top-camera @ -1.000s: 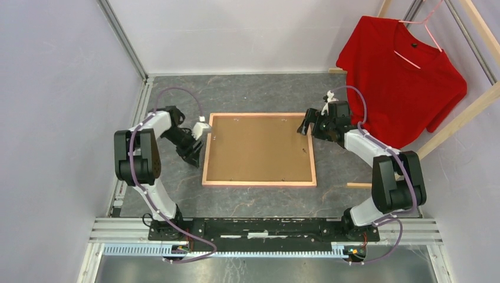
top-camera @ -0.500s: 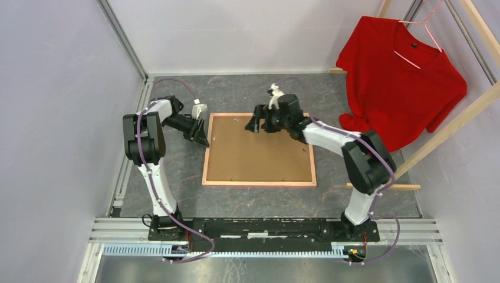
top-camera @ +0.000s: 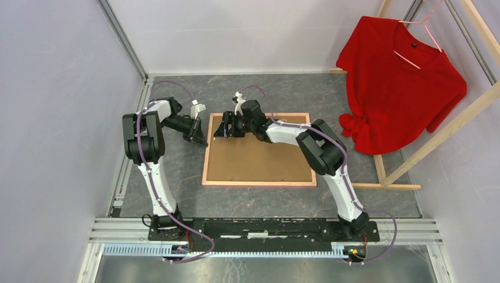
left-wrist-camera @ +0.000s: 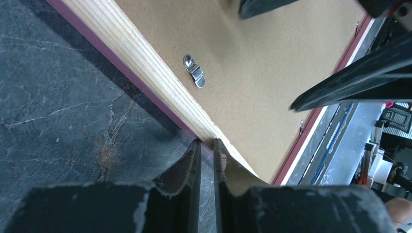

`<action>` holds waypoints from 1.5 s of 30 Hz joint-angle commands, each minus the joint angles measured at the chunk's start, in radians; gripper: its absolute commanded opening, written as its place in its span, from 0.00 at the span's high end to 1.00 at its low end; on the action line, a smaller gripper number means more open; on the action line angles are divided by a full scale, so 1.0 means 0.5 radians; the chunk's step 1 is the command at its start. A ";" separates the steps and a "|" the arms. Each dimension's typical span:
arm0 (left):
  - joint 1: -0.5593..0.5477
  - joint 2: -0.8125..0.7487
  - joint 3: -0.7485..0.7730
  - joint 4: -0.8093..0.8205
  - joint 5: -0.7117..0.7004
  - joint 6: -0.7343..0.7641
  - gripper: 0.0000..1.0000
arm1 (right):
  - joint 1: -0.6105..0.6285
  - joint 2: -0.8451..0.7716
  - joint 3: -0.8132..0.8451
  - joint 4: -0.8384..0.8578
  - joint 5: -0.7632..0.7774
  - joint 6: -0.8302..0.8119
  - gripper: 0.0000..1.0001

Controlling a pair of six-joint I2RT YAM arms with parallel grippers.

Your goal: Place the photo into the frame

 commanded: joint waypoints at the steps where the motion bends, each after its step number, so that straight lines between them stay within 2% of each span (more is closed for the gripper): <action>1: -0.024 0.068 -0.054 0.099 0.037 0.029 0.85 | 0.044 0.094 0.144 0.097 -0.060 0.093 0.26; 9: -0.049 0.062 -0.147 0.118 0.060 0.056 0.86 | 0.099 0.131 0.092 0.134 -0.069 0.123 0.27; 31: -0.048 0.075 -0.142 0.128 0.042 0.050 0.87 | 0.127 0.277 0.191 0.182 -0.093 0.232 0.32; 45: -0.049 0.053 -0.143 0.127 0.012 0.041 0.88 | 0.120 0.250 0.221 0.167 -0.108 0.219 0.32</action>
